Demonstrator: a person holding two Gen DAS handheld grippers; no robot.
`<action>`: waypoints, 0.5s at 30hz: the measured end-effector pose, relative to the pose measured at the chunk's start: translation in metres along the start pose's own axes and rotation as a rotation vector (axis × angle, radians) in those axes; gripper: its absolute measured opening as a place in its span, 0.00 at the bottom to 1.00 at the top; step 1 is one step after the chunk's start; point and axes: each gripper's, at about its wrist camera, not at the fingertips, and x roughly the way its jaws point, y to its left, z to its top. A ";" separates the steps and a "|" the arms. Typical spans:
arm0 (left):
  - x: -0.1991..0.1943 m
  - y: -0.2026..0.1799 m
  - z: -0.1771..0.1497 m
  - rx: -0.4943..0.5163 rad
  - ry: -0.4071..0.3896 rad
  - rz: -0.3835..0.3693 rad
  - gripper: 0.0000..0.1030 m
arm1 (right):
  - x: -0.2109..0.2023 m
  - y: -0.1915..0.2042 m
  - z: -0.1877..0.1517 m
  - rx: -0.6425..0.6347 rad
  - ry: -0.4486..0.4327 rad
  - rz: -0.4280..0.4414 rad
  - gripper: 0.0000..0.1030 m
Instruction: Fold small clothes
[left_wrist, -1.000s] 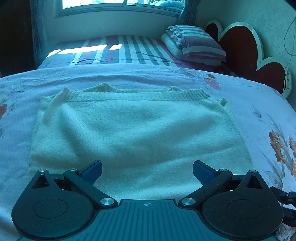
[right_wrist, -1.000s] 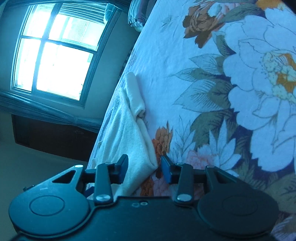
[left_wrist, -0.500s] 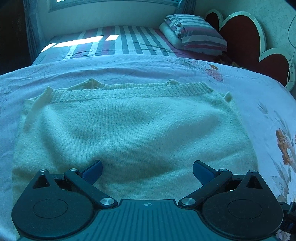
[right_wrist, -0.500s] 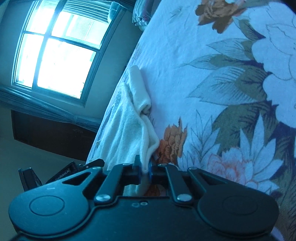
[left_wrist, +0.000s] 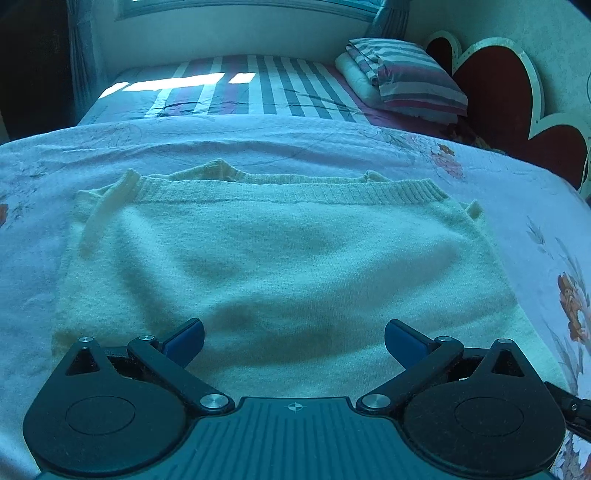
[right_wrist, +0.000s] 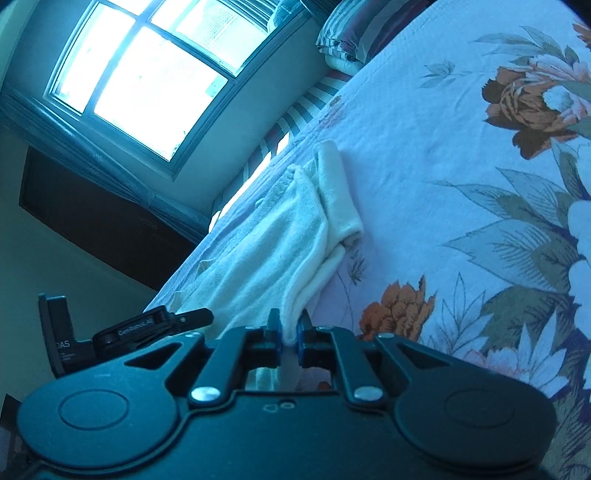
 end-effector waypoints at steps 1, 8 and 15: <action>-0.004 0.006 -0.002 -0.020 -0.004 -0.014 1.00 | -0.001 -0.005 -0.004 0.023 -0.001 -0.010 0.24; -0.042 0.059 -0.029 -0.170 -0.083 0.012 1.00 | -0.015 -0.015 -0.012 0.018 -0.062 -0.054 0.63; -0.084 0.144 -0.059 -0.424 -0.193 0.137 1.00 | -0.036 0.044 -0.018 -0.351 -0.145 -0.189 0.64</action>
